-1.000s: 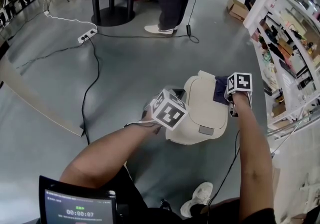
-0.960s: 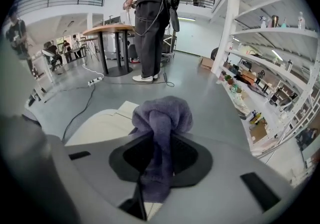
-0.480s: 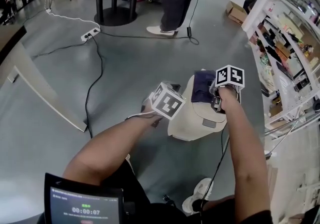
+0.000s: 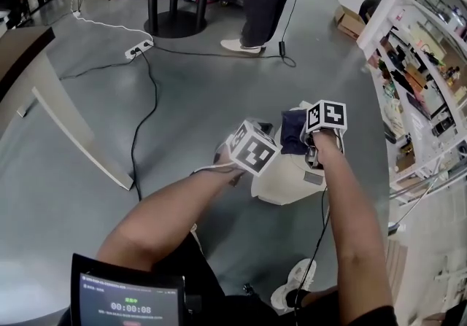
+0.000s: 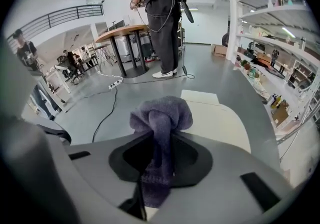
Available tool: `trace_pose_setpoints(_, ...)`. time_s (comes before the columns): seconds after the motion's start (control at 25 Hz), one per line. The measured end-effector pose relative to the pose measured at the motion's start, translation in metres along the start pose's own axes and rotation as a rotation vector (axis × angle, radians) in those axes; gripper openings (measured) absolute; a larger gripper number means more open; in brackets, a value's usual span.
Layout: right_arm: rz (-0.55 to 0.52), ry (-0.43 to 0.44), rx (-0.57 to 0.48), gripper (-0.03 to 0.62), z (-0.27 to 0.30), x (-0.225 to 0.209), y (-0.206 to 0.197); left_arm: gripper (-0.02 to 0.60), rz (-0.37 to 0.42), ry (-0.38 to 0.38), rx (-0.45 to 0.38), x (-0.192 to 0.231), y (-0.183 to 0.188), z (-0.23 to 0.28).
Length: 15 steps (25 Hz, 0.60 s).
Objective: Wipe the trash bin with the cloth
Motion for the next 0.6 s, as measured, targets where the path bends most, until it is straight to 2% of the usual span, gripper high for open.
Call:
trace_pose_setpoints(0.24,0.007,-0.059,-0.002,0.081,-0.003,-0.022,-0.004,-0.003,-0.047,-0.011,-0.024,-0.003,0.009,0.003)
trace_pose_setpoints(0.6,0.058,-0.122,-0.002,0.081,-0.021,-0.086,-0.022,-0.003,-0.017,-0.046,-0.023,-0.027,0.021,0.016)
Point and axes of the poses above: the fingertips, and each gripper's own axes: z forward along the fingers, x to its left, y out of its top, the point moved 1 cm from there along -z, backward along the fingers, and after that the axes turned 1 degree about -z, right-handed, at the moved point
